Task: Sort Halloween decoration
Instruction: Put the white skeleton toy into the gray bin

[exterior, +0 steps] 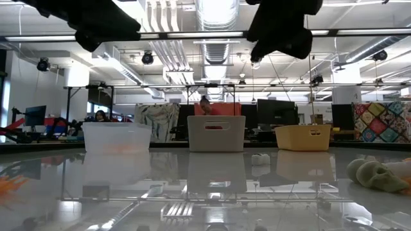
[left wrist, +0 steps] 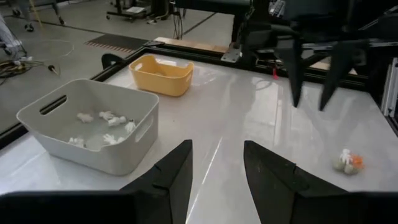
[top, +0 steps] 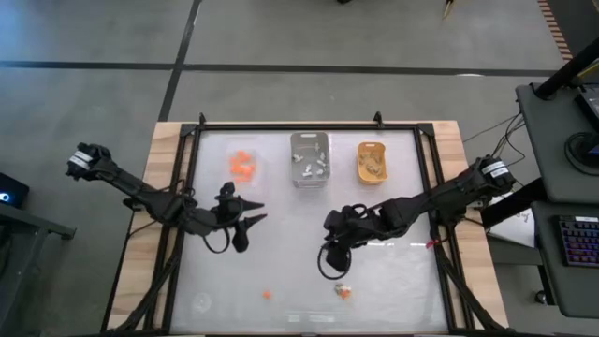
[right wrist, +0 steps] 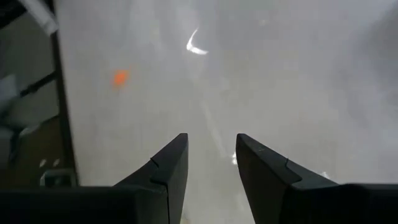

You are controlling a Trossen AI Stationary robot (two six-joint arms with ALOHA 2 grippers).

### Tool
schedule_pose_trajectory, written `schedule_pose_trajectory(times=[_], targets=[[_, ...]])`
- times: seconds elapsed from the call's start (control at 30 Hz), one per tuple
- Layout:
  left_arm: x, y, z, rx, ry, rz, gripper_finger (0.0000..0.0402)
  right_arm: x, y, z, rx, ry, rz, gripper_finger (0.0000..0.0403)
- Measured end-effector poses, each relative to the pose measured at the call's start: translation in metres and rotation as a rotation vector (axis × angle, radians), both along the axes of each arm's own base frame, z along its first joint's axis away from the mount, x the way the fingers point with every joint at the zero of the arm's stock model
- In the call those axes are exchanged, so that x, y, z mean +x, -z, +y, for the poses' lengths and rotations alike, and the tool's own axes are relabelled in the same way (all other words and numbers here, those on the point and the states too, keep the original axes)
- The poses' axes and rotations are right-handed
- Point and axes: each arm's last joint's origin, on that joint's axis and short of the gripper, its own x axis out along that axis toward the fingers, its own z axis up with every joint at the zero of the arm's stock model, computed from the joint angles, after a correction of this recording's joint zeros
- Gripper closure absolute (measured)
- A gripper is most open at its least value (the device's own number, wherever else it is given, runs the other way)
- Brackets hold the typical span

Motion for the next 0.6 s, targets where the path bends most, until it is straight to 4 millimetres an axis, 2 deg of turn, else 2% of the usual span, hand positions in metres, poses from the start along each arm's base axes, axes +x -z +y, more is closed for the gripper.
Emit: schedule_pose_trajectory(times=[0.1, 0.23, 0.3, 0.43, 0.6], targets=[[0.0, 0.0, 0.0, -0.007, -0.002, -0.004, 0.0275, -0.002, 0.002, 0.008, -0.012, -0.136, 0.016, 0.0278], [0.001, -0.003, -0.001, -0.022, -0.002, -0.032, 0.0275, -0.016, 0.011, 0.027, -0.17, -0.433, 0.036, 0.0278], [0.001, -0.004, -0.001, -0.031, -0.002, -0.049, 0.0275, -0.023, 0.016, 0.035, -0.229, -0.523, 0.058, 0.0278], [0.002, -0.005, -0.001, -0.03, -0.001, -0.053, 0.0275, -0.029, 0.019, 0.044, -0.373, -0.533, 0.039, 0.0274], [0.002, -0.004, -0.001, -0.03, 0.0, -0.054, 0.0275, -0.03, 0.018, 0.045, -0.539, -0.488, 0.013, 0.0253]])
